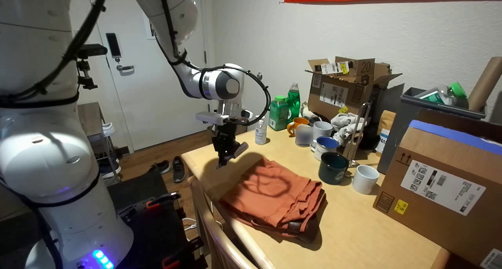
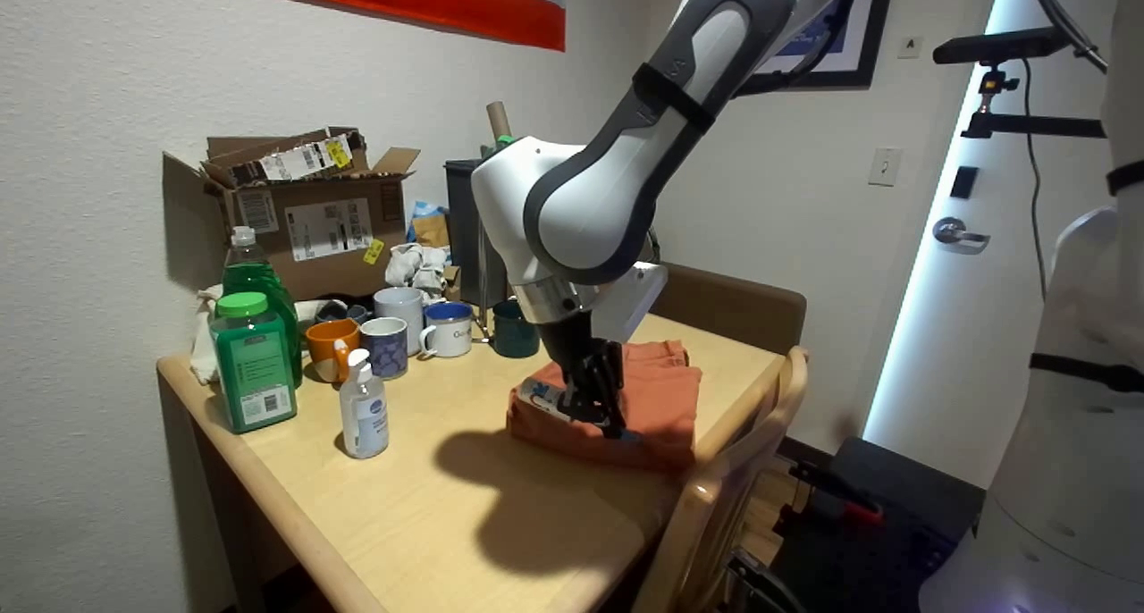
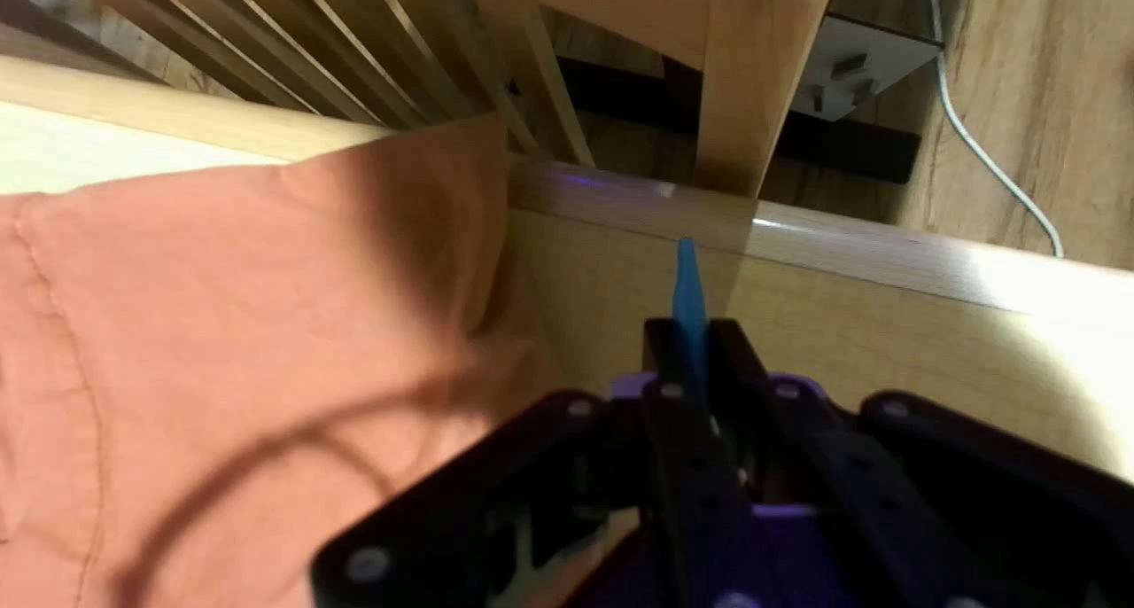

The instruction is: Pick up the lint roller and use it on the orange fabric

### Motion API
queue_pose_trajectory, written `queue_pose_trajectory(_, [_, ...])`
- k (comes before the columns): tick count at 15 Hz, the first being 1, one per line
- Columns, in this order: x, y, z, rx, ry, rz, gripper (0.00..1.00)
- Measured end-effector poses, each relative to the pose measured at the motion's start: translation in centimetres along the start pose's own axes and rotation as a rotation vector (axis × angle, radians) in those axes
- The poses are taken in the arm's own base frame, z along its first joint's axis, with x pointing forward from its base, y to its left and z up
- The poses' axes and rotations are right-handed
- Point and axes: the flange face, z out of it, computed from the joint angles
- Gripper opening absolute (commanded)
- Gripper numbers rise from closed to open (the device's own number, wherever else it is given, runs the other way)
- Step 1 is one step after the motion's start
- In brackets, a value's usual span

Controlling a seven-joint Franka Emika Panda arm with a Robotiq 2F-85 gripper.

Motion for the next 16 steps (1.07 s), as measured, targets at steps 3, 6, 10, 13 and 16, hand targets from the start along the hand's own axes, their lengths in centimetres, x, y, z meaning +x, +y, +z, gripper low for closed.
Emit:
queue_pose_trajectory(3, [0.1, 0.0, -0.1, 0.000, 0.001, 0.000, 0.11])
queue_pose_trajectory(6, [0.1, 0.0, 0.0, 0.000, 0.001, 0.000, 0.03])
queue_pose_trajectory(10, [1.0, -0.3, 0.1, 0.001, 0.000, -0.005, 0.03])
queue_pose_trajectory(13, [3.1, -0.7, 0.3, 0.022, -0.001, -0.020, 0.03])
queue_pose_trajectory(16, [5.6, -1.2, 0.9, 0.061, -0.008, -0.067, 0.03])
